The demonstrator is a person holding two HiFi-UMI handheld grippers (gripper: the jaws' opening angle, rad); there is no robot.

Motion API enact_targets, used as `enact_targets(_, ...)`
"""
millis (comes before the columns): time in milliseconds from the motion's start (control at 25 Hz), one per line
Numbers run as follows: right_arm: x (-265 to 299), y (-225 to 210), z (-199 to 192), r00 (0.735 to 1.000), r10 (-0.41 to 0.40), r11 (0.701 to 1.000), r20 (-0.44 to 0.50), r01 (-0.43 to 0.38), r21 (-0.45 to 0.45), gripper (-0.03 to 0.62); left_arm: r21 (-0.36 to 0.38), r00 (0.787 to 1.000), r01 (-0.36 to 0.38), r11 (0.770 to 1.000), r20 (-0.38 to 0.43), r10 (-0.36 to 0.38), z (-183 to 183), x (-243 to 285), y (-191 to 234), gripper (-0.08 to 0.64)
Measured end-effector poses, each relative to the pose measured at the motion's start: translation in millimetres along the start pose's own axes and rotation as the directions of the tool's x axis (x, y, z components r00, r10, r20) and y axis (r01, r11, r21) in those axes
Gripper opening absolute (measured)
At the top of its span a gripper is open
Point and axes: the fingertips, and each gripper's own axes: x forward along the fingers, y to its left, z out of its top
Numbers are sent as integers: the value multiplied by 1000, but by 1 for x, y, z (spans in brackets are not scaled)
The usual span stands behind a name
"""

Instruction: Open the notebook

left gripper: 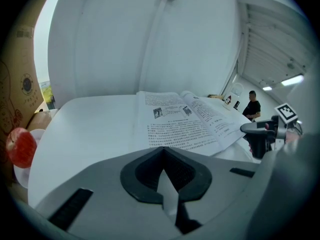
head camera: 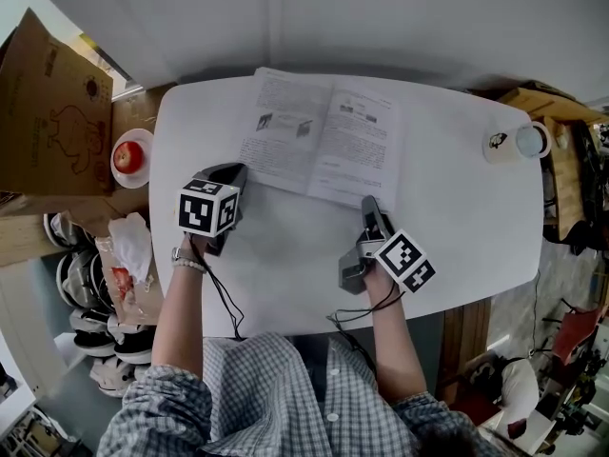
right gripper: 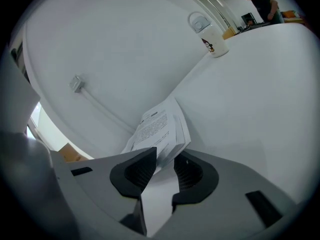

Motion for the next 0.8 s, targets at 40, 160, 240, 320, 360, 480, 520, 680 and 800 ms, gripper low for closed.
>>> enact_targets(40,-1,-2,-1,1000,2,1000,-3,-1,9,86,-4,1000,3,1000,-1,-3,0,0,0,8)
enact_targets(160,-6,-10,-2,1000,-1,999,-12,2,34,86,-12,1000,5,1000,-3,-5,0,1,0,8)
enact_targets(240,-9,-14,-3,1000,-5,999,-18,5,34,86,-17,1000,1,1000,-2,-1,0,1,1,8)
enact_targets(320,-13,-18,-3,1000,-16,999,-18,17,36,86,-27,1000,-4,1000,0,4,1,1,2,8)
enact_targets(360,-17,-22,-2,1000,-26,999,-13,27,42,86,-31,1000,-6,1000,0,6,1,1,2,8)
enact_targets(480,-27,-34,-1,999,-49,997,-1,49,64,86,-40,1000,-11,999,2,11,1,1,3,8)
enact_targets(520,-30,-36,-1,999,-48,997,0,48,65,86,-42,1000,-13,999,3,13,1,1,3,8)
enact_targets(680,-38,-31,5,1000,-12,999,4,12,41,86,-49,1000,-24,998,9,25,2,1,2,8)
enact_targets(800,-37,-16,8,999,33,999,12,-32,-23,72,-64,999,-30,997,24,32,3,0,1,8)
